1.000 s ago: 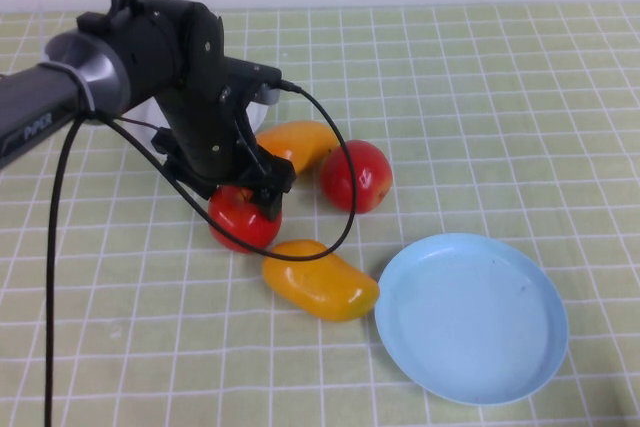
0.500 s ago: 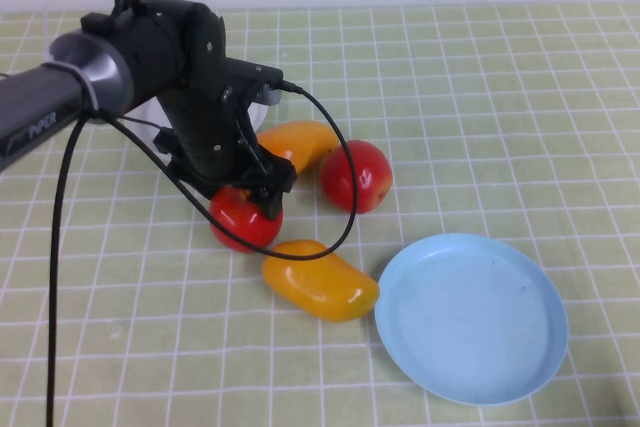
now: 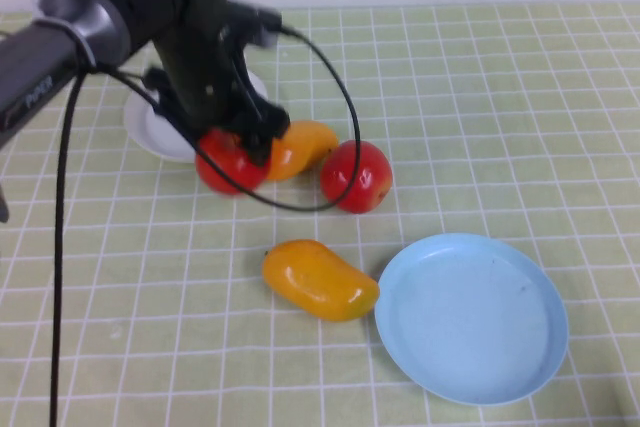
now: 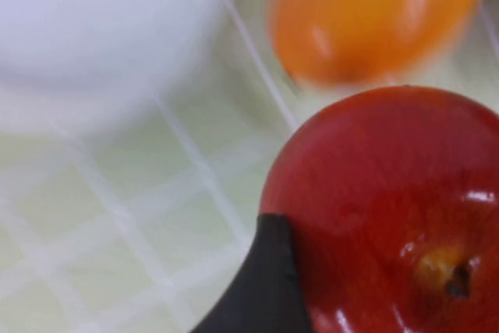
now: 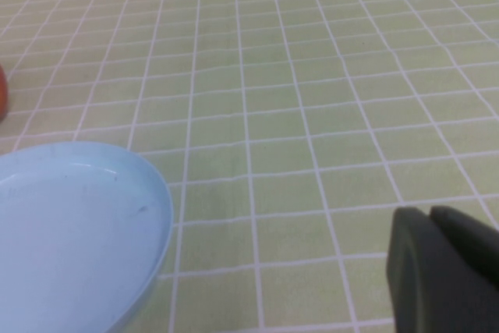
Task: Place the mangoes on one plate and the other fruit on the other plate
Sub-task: Put one type of fruit in the left plate
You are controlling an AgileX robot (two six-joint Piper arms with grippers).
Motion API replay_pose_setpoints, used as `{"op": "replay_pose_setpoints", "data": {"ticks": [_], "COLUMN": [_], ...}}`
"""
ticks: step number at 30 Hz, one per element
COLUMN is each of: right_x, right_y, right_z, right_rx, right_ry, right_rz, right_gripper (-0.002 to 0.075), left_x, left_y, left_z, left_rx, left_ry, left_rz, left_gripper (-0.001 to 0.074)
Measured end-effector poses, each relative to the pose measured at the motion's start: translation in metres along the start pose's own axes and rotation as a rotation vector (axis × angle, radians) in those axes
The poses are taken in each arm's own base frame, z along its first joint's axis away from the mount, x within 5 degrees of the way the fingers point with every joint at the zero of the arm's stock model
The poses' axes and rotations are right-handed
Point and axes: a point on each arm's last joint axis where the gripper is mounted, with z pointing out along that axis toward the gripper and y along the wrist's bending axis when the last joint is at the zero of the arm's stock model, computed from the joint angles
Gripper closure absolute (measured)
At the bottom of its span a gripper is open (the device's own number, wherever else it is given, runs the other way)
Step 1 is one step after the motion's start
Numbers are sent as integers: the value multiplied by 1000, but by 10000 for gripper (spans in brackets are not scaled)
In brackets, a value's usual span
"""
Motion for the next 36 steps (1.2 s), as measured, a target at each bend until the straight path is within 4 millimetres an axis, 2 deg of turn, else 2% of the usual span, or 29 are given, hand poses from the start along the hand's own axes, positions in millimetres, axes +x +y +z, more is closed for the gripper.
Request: {"op": "replay_pose_setpoints", "data": {"ticks": [5, 9, 13, 20, 24, 28, 33, 36], "right_x": [0, 0, 0, 0, 0, 0, 0, 0], "right_y": [0, 0, 0, 0, 0, 0, 0, 0], "right_z": [0, 0, 0, 0, 0, 0, 0, 0], "right_rx": [0, 0, 0, 0, 0, 0, 0, 0], "right_ry": [0, 0, 0, 0, 0, 0, 0, 0], "right_rz": [0, 0, 0, 0, 0, 0, 0, 0], "right_gripper": [742, 741, 742, 742, 741, 741, 742, 742], "left_x": [-19, -31, -37, -29, -27, -27, -27, -26], "left_y": [21, 41, 66, 105, 110, 109, 109, 108], "left_z": [-31, -29, -5, 47, 58, 59, 59, 58], "left_rx": [-204, -282, -305, -268, -228, -205, -200, -199], "left_ry": [-143, -242, -251, -161, -150, -152, -153, -145], "left_rz": [55, 59, 16, -100, -140, -141, -143, -144], "left_gripper": [146, 146, 146, 146, 146, 146, 76, 66]}}
